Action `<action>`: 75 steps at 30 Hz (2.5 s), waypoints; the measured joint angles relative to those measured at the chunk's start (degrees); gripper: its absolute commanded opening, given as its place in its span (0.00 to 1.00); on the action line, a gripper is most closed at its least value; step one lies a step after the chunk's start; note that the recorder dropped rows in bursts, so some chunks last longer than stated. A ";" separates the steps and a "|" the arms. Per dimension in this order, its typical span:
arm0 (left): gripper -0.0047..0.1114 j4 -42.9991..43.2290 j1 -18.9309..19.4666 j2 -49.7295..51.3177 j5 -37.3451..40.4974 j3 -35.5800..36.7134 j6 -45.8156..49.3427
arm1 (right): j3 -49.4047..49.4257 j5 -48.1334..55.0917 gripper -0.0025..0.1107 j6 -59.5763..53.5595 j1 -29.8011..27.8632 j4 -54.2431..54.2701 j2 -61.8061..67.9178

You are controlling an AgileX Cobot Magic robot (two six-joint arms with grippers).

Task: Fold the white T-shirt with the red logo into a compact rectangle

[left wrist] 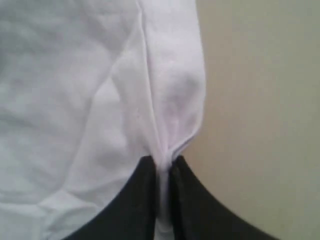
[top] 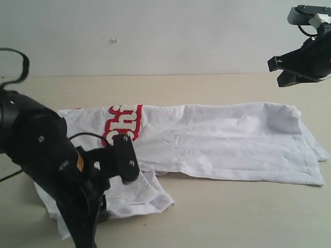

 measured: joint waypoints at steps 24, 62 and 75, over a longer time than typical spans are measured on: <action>0.04 5.35 18.04 13.40 -22.57 -19.07 9.84 | 0.00 4.88 0.02 -1.38 0.00 0.10 0.00; 0.63 4.81 21.85 24.47 -29.45 -24.45 2.38 | -0.14 10.18 0.02 -20.36 6.84 17.74 2.23; 0.76 4.71 22.28 24.55 -30.02 -24.45 -1.84 | -0.14 6.09 0.02 -25.50 10.18 25.05 7.55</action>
